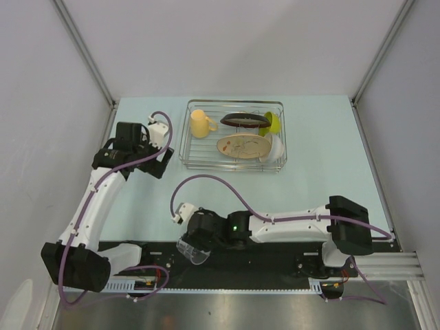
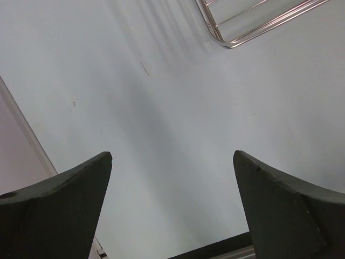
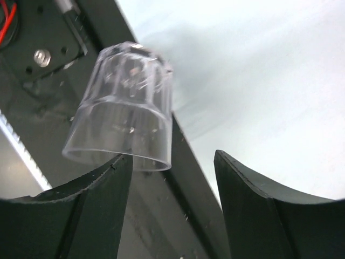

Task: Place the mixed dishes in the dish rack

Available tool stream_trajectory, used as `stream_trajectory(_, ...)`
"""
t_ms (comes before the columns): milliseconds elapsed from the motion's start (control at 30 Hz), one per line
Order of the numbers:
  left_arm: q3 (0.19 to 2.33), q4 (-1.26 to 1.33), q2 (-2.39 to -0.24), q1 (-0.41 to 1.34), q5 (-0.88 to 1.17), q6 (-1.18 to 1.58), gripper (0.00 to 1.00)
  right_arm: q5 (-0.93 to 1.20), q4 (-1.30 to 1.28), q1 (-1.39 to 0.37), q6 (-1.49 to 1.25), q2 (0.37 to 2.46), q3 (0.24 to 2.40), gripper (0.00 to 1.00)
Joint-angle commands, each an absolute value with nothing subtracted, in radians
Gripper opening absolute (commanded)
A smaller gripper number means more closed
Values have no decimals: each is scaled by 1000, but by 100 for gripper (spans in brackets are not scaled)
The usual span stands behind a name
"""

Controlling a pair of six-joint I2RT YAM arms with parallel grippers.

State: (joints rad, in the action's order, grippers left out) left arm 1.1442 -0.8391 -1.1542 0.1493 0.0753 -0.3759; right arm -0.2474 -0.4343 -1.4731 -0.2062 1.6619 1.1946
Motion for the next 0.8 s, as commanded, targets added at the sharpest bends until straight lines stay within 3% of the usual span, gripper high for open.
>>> stream_trajectory(0, 1178, -815, -1169, 137, 100, -393, 100, -229, -330, -1434, -181, 1692, 1193, 68)
stream_trajectory(133, 1193, -818, -1177, 132, 101, -388, 100, -187, -281, -1398, -173, 1709, 1169, 68)
stream_trajectory(333, 1195, -822, -1175, 126, 100, -396, 100, -108, -227, -1370, -163, 1735, 1163, 59)
stream_trajectory(467, 1200, -825, -1181, 123, 92, -402, 100, -45, -196, -1348, -167, 1733, 1158, 46)
stream_trajectory(533, 1207, -825, -1184, 123, 97, -403, 100, 0, -163, -1342, -173, 1727, 1144, 44)
stream_trajectory(767, 1216, -825, -1196, 123, 94, -400, 100, 112, -107, -1319, -204, 1713, 1117, 6)
